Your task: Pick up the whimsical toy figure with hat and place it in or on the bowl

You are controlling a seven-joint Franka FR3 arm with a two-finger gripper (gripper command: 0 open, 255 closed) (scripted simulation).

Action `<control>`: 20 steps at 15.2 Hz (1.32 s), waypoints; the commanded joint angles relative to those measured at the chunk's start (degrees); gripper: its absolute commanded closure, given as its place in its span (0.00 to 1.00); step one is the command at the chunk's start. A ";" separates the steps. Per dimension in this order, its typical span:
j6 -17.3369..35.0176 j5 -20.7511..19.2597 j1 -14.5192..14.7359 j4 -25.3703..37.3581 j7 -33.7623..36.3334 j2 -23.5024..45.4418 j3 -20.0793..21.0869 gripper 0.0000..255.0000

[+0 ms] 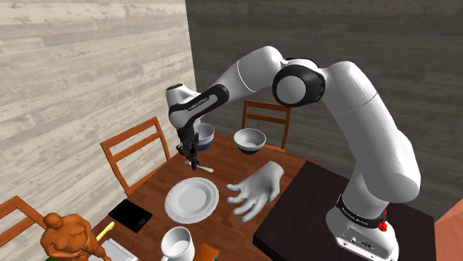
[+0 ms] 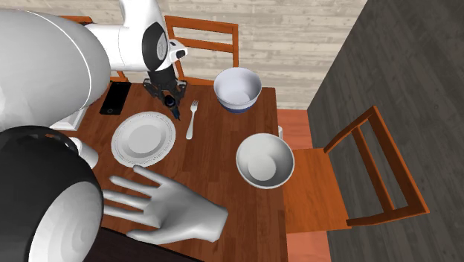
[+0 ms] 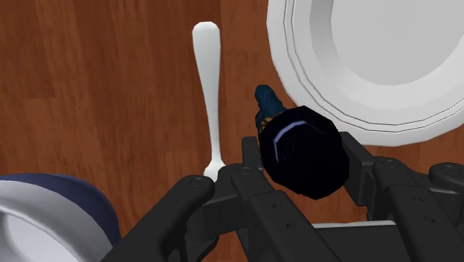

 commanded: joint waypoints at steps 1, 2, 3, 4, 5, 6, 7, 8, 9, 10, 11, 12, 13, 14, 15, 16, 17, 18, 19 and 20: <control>-1.12 0.09 -0.04 0.10 -0.02 -1.00 0.08 1.00; -1.64 0.13 -0.05 0.22 -0.04 -1.41 0.11 1.00; -2.16 0.17 -0.07 0.32 -0.05 -1.83 0.14 1.00; -2.70 0.21 -0.09 0.47 -0.07 -2.21 0.17 1.00; -3.26 0.25 -0.10 0.66 -0.08 -2.58 0.20 1.00; -3.81 0.29 -0.11 0.84 -0.09 -2.95 0.22 1.00; -4.36 0.33 -0.13 1.04 -0.11 -3.31 0.25 1.00; -4.91 0.36 -0.14 1.22 -0.12 -3.68 0.28 1.00; -5.49 0.40 -0.15 1.48 -0.13 -4.00 0.30 1.00; -6.07 0.44 -0.16 1.72 -0.15 -4.34 0.33 1.00; -6.65 0.47 -0.17 1.98 -0.16 -4.66 0.35 1.00; -7.23 0.51 -0.17 2.26 -0.17 -4.97 0.38 1.00; -7.83 0.54 -0.18 2.55 -0.18 -5.27 0.40 1.00; -8.43 0.58 -0.18 2.86 -0.20 -5.56 0.42 1.00; -9.03 0.61 -0.19 3.19 -0.21 -5.84 0.44 1.00; -9.64 0.64 -0.19 3.53 -0.22 -6.11 0.46 1.00; -10.26 0.67 -0.19 3.89 -0.23 -6.37 0.49 1.00; -10.89 0.70 -0.19 4.27 -0.24 -6.62 0.50 1.00; -11.52 0.73 -0.19 4.67 -0.25 -6.86 0.52 1.00; -12.16 0.76 -0.19 5.08 -0.26 -7.08 0.54 1.00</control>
